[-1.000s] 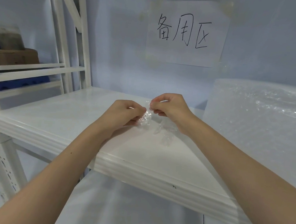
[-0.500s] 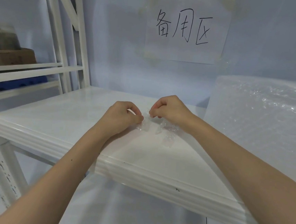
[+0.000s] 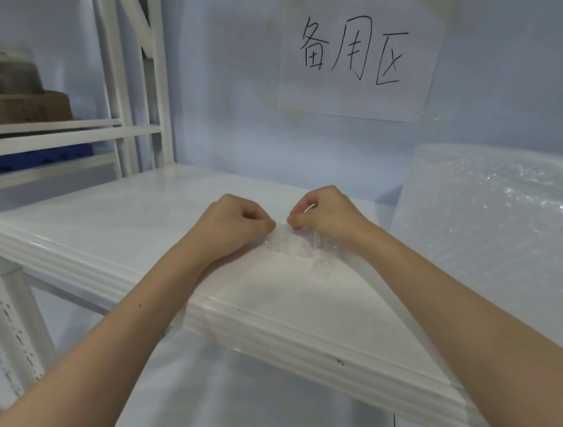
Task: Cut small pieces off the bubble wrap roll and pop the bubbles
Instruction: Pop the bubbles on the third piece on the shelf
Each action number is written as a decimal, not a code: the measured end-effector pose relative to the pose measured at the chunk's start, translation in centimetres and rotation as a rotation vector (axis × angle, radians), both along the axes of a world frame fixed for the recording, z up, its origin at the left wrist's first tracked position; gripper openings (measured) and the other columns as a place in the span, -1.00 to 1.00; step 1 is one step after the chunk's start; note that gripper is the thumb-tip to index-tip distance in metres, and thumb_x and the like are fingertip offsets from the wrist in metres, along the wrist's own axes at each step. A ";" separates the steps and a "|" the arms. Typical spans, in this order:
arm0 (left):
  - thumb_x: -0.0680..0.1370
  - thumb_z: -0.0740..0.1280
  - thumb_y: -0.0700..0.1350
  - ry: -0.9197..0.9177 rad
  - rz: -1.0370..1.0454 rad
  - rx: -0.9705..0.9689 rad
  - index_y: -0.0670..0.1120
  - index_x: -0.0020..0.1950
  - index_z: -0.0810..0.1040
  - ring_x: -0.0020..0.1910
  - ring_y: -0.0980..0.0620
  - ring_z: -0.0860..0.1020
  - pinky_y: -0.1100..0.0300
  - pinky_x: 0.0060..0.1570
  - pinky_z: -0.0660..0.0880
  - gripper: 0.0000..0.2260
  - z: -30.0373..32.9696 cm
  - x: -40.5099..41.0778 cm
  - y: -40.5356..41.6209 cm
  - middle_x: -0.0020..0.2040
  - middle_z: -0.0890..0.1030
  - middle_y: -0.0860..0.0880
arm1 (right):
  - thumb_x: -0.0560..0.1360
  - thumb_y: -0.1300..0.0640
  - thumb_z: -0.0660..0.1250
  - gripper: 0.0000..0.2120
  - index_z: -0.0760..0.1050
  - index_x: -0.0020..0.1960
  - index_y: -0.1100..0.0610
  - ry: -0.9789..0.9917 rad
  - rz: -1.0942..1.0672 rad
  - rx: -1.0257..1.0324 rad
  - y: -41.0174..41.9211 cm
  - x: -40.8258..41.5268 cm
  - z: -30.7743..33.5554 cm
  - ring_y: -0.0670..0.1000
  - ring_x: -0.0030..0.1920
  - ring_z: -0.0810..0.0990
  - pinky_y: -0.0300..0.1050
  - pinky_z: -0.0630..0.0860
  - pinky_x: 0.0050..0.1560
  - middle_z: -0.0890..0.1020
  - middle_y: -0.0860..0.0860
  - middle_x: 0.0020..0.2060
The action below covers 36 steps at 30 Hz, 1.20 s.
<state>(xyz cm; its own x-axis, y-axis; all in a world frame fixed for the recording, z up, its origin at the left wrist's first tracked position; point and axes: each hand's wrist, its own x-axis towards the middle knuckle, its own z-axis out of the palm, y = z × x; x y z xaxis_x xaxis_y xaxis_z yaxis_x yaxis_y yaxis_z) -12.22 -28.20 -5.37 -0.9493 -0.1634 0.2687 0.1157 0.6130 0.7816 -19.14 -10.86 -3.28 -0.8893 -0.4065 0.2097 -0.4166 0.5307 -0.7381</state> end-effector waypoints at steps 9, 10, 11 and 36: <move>0.47 0.39 -0.09 0.008 -0.015 -0.026 0.01 -0.18 0.70 -0.07 0.06 0.64 0.18 -0.04 0.55 -0.90 -0.1 0.0 -0.1 -0.15 0.71 0.07 | 0.47 0.07 0.39 -0.82 0.63 -0.16 0.20 -0.007 -0.046 0.016 0.2 -0.1 0.1 0.02 -0.22 0.59 -0.14 0.51 -0.22 0.73 0.00 -0.19; 0.48 0.38 -0.09 0.012 0.000 -0.027 0.01 -0.18 0.70 -0.07 0.05 0.64 0.16 -0.04 0.56 -0.90 -0.1 0.0 -0.1 -0.14 0.71 0.07 | 0.48 0.07 0.37 -0.82 0.62 -0.19 0.18 -0.008 -0.048 0.010 0.3 -0.1 0.1 0.00 -0.23 0.57 -0.15 0.49 -0.23 0.72 0.00 -0.19; 0.49 0.37 -0.09 0.017 0.018 -0.030 0.00 -0.17 0.70 -0.07 0.05 0.64 0.16 -0.05 0.56 -0.89 -0.1 -0.1 -0.1 -0.13 0.71 0.08 | 0.48 0.07 0.36 -0.81 0.62 -0.21 0.17 -0.007 -0.050 0.005 0.4 -0.1 0.1 -0.02 -0.23 0.55 -0.17 0.47 -0.24 0.72 -0.01 -0.19; 0.53 0.28 -0.03 0.015 0.124 -0.051 -0.05 -0.14 0.66 -0.05 -0.03 0.61 0.22 -0.17 0.43 -0.80 0.3 0.2 0.1 -0.12 0.71 0.00 | 0.38 -0.16 0.47 -0.61 0.58 0.16 -0.07 -0.002 0.112 0.481 4.4 1.5 3.4 -0.06 0.14 0.54 -0.14 0.44 0.20 0.57 -0.10 0.10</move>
